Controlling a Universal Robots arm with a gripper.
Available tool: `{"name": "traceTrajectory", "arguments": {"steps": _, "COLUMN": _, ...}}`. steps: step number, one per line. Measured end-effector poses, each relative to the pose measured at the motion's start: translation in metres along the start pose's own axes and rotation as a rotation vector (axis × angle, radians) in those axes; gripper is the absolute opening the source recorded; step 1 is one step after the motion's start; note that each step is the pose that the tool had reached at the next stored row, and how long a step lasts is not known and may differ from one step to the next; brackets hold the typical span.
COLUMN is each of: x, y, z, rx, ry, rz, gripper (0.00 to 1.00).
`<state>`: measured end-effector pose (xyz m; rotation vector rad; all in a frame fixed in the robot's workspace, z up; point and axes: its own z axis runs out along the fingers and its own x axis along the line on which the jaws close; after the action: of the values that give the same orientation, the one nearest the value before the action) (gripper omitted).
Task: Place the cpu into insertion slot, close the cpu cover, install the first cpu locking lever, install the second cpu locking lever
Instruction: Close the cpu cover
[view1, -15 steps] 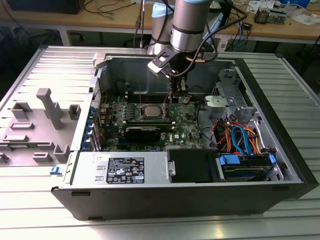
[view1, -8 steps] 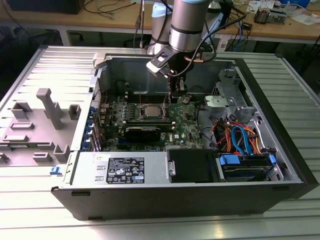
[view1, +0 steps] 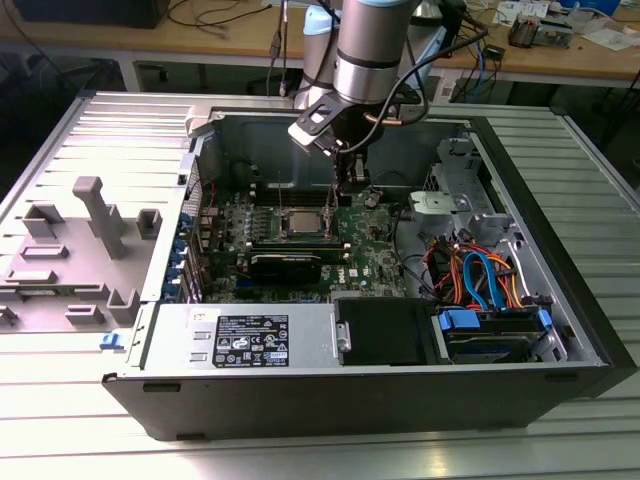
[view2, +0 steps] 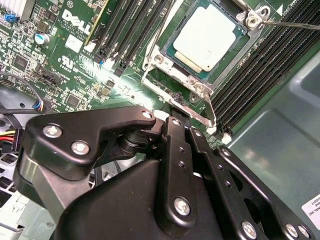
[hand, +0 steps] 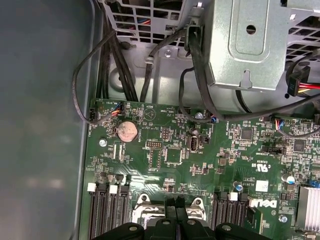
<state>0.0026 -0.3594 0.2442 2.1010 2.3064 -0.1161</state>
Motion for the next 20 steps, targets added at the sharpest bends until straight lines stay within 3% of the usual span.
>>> {"name": "traceTrajectory", "arguments": {"steps": 20, "x": 0.0006, "y": -0.0062, "z": 0.0003, "rx": 0.0000, "ry": 0.0000, "rz": 0.000, "gripper": 0.11}}
